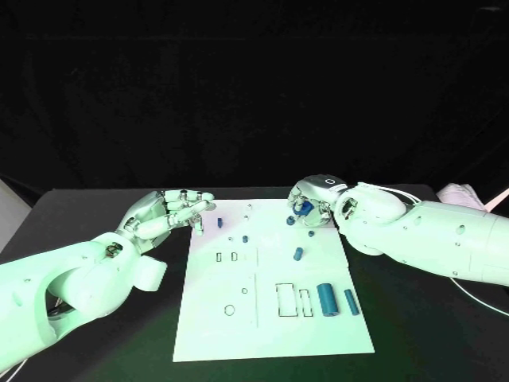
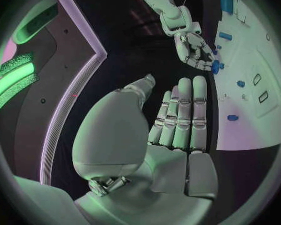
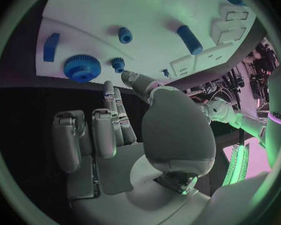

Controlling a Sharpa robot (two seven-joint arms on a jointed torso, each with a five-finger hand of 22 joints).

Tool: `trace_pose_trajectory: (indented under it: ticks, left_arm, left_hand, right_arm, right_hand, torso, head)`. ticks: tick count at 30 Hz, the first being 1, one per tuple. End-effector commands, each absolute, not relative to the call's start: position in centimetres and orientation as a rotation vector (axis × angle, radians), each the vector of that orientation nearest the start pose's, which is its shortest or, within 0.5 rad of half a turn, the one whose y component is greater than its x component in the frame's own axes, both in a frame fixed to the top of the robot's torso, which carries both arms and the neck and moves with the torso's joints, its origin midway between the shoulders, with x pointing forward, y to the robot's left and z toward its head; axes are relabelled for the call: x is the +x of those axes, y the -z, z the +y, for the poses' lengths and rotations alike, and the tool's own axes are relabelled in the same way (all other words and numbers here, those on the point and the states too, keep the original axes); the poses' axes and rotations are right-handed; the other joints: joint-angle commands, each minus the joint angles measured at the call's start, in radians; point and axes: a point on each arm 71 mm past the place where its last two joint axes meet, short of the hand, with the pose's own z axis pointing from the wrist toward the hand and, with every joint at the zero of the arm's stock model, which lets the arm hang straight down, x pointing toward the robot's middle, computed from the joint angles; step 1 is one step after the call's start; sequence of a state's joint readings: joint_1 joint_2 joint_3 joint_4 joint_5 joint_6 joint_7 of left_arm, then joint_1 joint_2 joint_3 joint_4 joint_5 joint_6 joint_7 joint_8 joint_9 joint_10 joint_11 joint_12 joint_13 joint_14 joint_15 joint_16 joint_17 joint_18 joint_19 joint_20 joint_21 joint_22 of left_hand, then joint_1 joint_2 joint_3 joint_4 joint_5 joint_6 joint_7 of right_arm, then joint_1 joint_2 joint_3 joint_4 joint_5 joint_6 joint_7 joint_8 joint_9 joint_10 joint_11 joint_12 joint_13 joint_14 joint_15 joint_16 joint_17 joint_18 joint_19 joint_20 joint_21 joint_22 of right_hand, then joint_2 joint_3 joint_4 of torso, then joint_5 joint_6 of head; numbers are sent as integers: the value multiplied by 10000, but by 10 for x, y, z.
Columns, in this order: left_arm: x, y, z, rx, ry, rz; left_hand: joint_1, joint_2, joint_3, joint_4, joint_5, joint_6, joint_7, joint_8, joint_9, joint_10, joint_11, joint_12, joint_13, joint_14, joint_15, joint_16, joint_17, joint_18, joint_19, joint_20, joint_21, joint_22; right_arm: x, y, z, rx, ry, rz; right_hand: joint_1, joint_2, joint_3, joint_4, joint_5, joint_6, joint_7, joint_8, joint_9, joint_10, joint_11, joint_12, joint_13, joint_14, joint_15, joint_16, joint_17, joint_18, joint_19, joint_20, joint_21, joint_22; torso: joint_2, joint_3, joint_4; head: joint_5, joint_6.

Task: Assemble the parts on the task board

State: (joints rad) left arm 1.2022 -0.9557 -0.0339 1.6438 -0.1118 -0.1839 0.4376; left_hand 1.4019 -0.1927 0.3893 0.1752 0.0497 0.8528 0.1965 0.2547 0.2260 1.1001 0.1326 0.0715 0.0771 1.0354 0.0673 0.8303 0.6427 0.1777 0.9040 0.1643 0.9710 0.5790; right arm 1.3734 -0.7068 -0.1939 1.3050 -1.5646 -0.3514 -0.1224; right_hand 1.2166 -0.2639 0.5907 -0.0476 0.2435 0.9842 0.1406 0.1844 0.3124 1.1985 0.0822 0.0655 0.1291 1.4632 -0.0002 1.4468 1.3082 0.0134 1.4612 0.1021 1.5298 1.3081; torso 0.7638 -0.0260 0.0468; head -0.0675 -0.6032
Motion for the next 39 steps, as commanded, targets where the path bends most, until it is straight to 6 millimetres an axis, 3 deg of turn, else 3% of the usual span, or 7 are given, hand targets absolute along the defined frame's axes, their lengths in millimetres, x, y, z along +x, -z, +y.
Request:
trace_pose_trajectory:
  ticks: [1,23,28,39]
  left_arm:
    - [462,158,217,-9159,17033,14764]
    - [462,153,219,-9079,17025,14681]
    - [462,152,219,-9070,17024,14677]
    - [462,151,220,-9080,17009,14686]
  left_hand:
    - [-83,-3,61,4,3,-73,-20,-60,12,-78,37,-40,-17,-110,8,-76,-19,45,-72,-8,68,13]
    - [-103,0,56,1,2,-96,-4,-77,15,-115,53,-47,-22,-158,24,-119,-44,45,-118,6,71,17]
    - [-106,2,55,0,2,-99,0,-80,16,-122,56,-48,-23,-161,26,-124,-48,46,-125,9,72,18]
    - [-109,8,56,-2,2,-104,8,-84,18,-131,61,-48,-23,-161,29,-129,-54,48,-133,13,75,20]
  right_arm:
    - [538,157,-196,-3371,-4068,15595]
    - [542,165,-193,-3602,-3854,16200]
    - [543,167,-193,-3595,-3824,16248]
    - [541,165,-190,-3562,-4101,15984]
  right_hand:
    - [-86,-14,-12,61,-98,68,-1,64,35,-115,1,-28,23,600,16,-69,114,53,712,10,-83,1757]
    - [-232,53,-515,331,-360,126,-18,93,234,-541,23,-5,178,502,35,-263,-288,146,511,40,-332,1347]
    - [-20,264,-448,337,-356,293,-15,160,330,-460,20,67,297,506,35,-252,-291,137,530,42,-312,1393]
    - [220,467,-44,282,-300,448,-54,211,467,-121,-46,175,464,524,-13,-199,-239,110,589,9,-242,1526]
  torso:
    - [49,-8,31]
    - [157,-6,38]
    - [167,-3,26]
    - [182,-6,16]
  head:
    - [3,-29]
    - [20,-71]
    - [44,-78]
    - [67,-103]
